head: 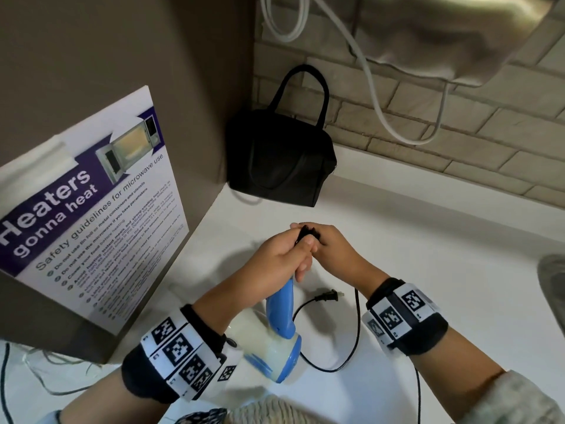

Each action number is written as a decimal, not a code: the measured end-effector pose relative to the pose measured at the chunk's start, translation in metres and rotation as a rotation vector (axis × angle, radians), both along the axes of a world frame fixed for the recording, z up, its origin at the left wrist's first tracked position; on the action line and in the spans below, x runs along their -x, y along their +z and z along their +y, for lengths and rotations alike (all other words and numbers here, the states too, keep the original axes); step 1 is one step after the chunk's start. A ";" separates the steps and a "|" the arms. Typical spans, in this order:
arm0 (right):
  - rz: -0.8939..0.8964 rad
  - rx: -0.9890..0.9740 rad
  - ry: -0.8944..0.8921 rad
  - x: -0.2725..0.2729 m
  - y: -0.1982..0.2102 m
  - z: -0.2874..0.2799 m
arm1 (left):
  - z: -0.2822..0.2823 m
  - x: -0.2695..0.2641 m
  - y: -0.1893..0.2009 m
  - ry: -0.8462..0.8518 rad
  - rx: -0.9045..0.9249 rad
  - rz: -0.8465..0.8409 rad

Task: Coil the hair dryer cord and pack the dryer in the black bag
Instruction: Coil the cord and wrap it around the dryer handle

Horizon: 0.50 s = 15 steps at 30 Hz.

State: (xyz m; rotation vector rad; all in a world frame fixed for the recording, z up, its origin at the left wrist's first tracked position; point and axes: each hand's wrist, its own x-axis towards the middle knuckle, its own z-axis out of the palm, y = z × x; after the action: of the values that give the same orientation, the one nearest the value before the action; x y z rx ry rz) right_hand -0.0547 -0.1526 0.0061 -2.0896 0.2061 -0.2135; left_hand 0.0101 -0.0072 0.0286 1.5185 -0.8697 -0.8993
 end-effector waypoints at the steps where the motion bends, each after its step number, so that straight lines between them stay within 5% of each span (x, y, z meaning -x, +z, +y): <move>1: -0.008 -0.006 0.004 -0.001 -0.001 0.003 | 0.001 -0.001 -0.001 0.019 0.001 0.007; 9: 0.030 0.052 -0.060 0.001 -0.009 0.013 | 0.002 -0.008 -0.002 0.102 0.083 0.090; 15: 0.158 0.381 -0.006 0.020 -0.025 0.014 | 0.004 -0.015 -0.007 0.138 0.159 0.152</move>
State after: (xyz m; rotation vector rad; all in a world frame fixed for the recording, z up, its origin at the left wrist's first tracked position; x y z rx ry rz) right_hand -0.0748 -0.1382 -0.0186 -2.4879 0.2842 -0.0954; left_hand 0.0247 -0.0033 0.0213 1.3372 -0.7006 -0.8139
